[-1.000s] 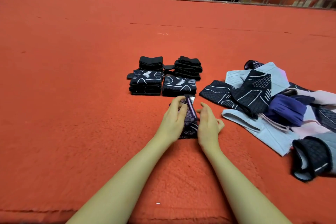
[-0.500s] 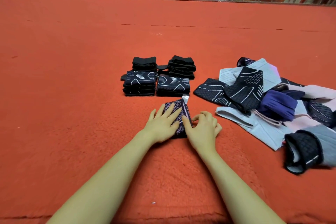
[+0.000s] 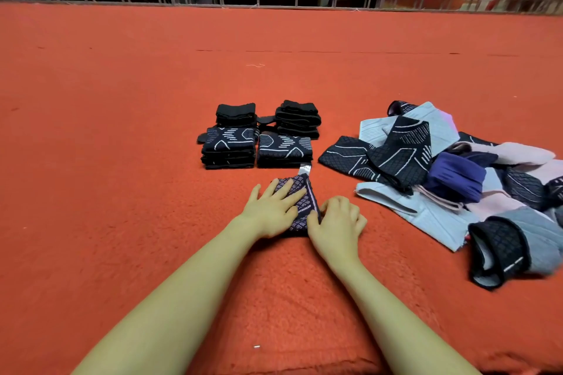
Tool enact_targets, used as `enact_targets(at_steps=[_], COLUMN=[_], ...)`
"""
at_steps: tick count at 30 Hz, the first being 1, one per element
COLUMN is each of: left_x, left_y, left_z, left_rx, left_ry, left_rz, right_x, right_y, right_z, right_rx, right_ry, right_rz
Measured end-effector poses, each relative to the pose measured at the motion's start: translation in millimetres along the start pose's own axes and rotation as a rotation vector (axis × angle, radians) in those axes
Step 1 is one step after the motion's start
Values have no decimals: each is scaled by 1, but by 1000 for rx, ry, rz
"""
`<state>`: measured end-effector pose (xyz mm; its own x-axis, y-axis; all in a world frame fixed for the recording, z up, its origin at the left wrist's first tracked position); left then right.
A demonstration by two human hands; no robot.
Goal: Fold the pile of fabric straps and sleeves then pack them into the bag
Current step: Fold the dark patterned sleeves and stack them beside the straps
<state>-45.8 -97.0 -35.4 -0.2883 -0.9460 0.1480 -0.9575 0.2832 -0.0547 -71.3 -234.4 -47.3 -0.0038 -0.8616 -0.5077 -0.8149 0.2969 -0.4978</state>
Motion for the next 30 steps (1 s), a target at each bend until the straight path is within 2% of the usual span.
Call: enact_targets(at_steps=[4,8,11,14,18,22,25,30], left_x=[-4,-4,-4,-14,-28,-41,-45,-41], left_y=[-4,-4,-5,-1,6,16,28,33], left_z=[-1,-6,-22,-41,-60,-51,-35,-28], left_rx=[-6,97,273,420,578,609,668,738], left_ry=[4,142,101,26,4,71,46,25], left_rz=[-2,-8,65,89,163,136,136,243], right_x=[-1,-3,-9,-18,-35,-42,-36,-26], right_y=[-1,-2,-2,-8,-26,-35,-26,-17], right_z=[6,7,6,-5,-20,-24,-20,-14], right_rx=[-75,-70,4,147,283,337,306,149], right_ry=[87,16,-95,-219,-219,-203,-191,-221], right_rz=[-42,-83,-149,-218,-434,-676,-780,-656])
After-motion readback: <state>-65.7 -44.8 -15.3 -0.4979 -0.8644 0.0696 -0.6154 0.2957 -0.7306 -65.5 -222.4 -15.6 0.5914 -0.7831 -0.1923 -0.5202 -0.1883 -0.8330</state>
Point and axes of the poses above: each hand's wrist, its own y-axis away from the middle knuckle, its own z-axis out of the palm, x = y × z, the point moved 5 cm from there along -y, towards the middle knuckle, and after that the axes turned 14 degrees about x, right-handed, at the moved point
